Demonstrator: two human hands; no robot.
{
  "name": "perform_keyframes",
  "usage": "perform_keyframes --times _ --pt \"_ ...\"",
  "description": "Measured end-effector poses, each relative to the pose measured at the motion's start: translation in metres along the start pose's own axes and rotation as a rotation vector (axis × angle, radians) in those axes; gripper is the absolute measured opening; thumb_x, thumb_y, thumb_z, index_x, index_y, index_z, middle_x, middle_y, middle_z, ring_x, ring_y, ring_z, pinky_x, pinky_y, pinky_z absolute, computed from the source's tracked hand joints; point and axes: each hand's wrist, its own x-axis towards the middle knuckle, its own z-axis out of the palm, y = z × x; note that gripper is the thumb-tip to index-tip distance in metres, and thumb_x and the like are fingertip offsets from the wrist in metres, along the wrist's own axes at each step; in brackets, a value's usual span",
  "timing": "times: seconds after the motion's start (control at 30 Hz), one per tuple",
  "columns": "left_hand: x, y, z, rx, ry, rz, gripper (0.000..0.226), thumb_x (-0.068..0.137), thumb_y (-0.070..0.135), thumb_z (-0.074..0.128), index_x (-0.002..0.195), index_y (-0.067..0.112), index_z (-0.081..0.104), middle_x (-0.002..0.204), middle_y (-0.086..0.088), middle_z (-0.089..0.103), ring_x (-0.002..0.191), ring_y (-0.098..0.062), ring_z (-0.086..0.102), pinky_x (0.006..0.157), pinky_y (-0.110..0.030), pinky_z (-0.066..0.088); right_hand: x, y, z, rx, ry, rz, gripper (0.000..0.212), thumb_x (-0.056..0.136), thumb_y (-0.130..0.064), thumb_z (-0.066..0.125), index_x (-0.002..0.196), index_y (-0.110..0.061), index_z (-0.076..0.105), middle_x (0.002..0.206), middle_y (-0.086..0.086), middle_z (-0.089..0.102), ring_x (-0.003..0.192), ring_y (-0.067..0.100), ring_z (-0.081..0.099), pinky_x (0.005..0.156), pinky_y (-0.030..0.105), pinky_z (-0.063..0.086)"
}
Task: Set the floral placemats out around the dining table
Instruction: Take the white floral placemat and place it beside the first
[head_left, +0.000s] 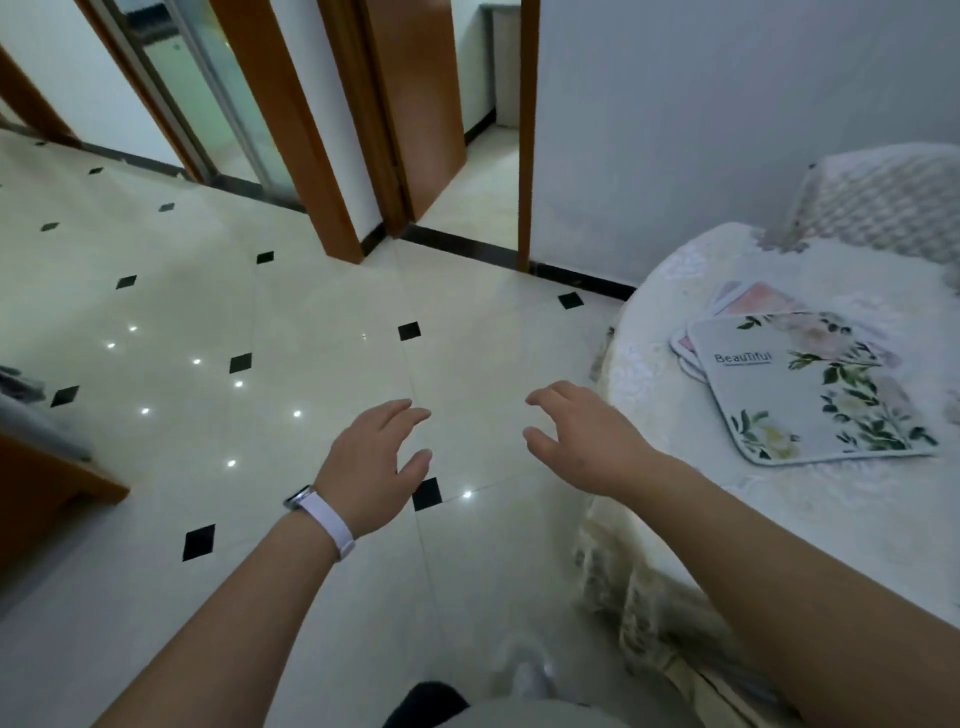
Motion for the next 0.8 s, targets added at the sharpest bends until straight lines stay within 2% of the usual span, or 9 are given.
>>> perform_keyframes --times 0.33,0.57,0.73,0.8 --pt "0.174 -0.040 0.024 0.055 -0.062 0.269 0.056 0.081 0.046 0.039 0.121 0.015 0.063 0.124 -0.011 0.064 0.113 -0.030 0.060 0.090 -0.042 0.049 0.091 0.033 -0.005 -0.022 0.055 0.305 0.050 0.097 -0.042 0.047 0.143 -0.021 0.045 0.145 0.001 0.047 0.129 0.024 0.046 0.102 0.038 0.041" --pt "0.306 -0.086 0.016 -0.006 -0.157 0.415 0.056 0.080 0.047 0.040 0.120 0.016 0.064 0.124 -0.010 0.064 0.113 -0.030 0.059 0.089 -0.047 0.052 0.178 0.019 -0.019 -0.026 0.105 0.486 0.051 0.095 -0.042 0.048 0.142 -0.021 0.047 0.144 0.002 0.048 0.127 0.025 0.047 0.101 0.038 0.043" --pt "0.376 -0.078 0.018 -0.040 -0.188 0.544 0.054 0.079 0.044 0.041 0.116 0.013 0.066 0.119 -0.013 0.066 0.107 -0.033 0.061 0.083 -0.046 0.054 0.192 0.031 -0.034 -0.003 0.195 0.679 0.049 0.094 -0.041 0.050 0.140 -0.022 0.048 0.138 0.002 0.052 0.124 0.025 0.049 0.097 0.041 0.046" --pt "0.393 -0.061 0.024 -0.064 -0.217 0.589 0.052 0.080 0.042 0.045 0.118 0.013 0.065 0.121 -0.012 0.065 0.109 -0.033 0.060 0.085 -0.045 0.053 0.186 0.040 -0.038 0.000 0.208 0.752 0.049 0.095 -0.042 0.050 0.140 -0.022 0.048 0.138 0.001 0.052 0.125 0.025 0.049 0.097 0.039 0.046"
